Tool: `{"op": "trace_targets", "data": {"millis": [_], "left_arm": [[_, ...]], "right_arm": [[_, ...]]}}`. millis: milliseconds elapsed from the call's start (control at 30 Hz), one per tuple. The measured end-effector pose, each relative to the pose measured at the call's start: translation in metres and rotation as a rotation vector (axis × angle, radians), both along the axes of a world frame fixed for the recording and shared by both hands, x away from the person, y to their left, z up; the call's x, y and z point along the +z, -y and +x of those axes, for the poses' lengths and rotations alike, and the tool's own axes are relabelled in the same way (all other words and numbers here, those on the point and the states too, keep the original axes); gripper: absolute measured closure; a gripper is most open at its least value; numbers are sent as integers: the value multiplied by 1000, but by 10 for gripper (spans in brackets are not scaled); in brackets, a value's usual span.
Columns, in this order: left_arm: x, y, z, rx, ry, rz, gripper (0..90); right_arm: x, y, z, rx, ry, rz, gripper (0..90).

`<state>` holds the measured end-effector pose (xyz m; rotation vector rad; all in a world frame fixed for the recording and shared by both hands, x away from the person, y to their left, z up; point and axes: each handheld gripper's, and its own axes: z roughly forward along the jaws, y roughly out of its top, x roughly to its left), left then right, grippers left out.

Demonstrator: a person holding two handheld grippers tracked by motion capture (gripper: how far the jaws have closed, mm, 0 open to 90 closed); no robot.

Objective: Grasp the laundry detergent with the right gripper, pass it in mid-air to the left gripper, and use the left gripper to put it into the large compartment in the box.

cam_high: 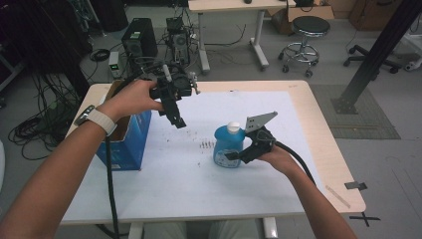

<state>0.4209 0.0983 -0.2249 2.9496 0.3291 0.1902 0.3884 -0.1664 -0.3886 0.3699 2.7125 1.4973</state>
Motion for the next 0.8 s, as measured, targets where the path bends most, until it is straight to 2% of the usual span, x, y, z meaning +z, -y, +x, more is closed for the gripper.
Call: {"op": "trace_targets", "data": {"millis": [800], "left_arm": [[-1, 2, 1, -4, -2, 8, 43]], "right_arm": [[-1, 1, -1, -3, 26, 8, 348]]}}
